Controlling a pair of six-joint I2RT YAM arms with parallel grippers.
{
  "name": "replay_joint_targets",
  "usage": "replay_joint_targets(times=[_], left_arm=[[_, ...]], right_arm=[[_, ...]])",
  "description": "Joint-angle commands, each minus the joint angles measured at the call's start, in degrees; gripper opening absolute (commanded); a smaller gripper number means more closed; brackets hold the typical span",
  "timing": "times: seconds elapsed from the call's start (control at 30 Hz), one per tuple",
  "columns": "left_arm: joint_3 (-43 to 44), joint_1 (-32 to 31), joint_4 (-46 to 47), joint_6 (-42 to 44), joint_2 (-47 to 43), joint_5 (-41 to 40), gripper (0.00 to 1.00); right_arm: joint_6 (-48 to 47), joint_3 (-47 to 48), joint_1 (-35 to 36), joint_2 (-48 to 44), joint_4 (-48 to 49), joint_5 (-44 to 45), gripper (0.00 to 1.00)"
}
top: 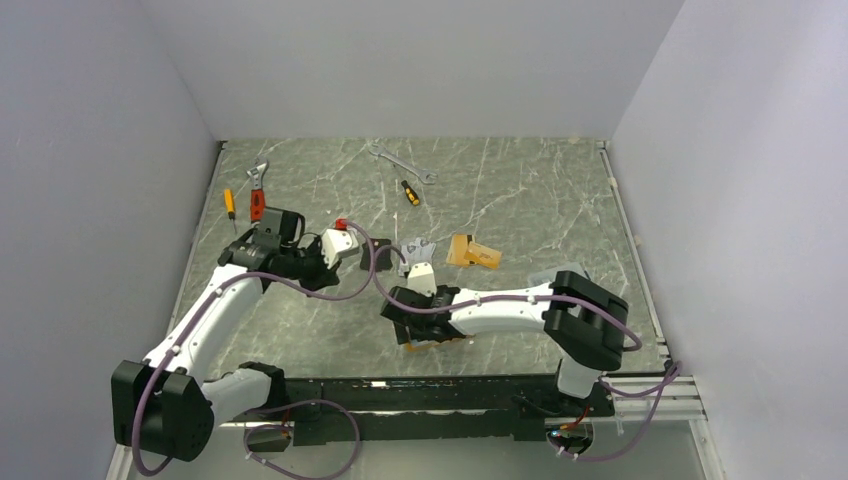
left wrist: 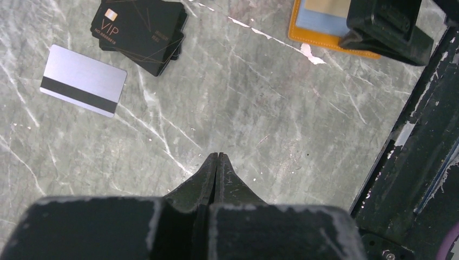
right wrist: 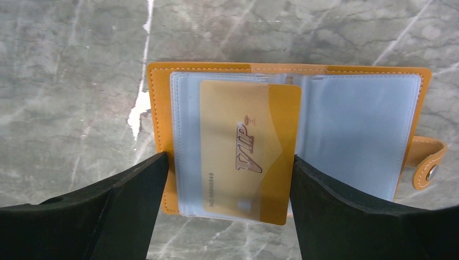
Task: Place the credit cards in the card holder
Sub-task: Insert the credit card into the card holder.
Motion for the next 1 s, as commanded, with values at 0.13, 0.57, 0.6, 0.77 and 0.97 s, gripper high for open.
replay_joint_targets(times=[0.13, 0.57, 0.6, 0.77, 0.97], left_arm=[[1.72, 2.0, -1.71, 1.93, -1.83, 3.79, 0.0], [1.8, 2.1, -1.92, 0.65, -2.52, 3.97, 0.0], [1.78, 2.09, -1.98, 0.57, -2.61, 3.79, 0.0], [1.74, 2.09, -2.19, 0.64, -2.9, 3.53, 0.0], [1.74, 2.1, -2.72, 1.05, -3.53, 3.41, 0.0]], right_arm=[[2.81, 1.98, 2.06, 5.53, -5.77, -0.63, 0.78], [3.54, 1.84, 2.17, 4.11, -7.69, 2.35, 0.57], [3.39, 1.9, 2.18, 3.99, -7.67, 2.54, 0.54], [2.92, 2.54, 2.12, 3.69, -7.66, 3.24, 0.49], [1.08, 4.62, 2.0, 2.26, -8.75, 3.54, 0.75]])
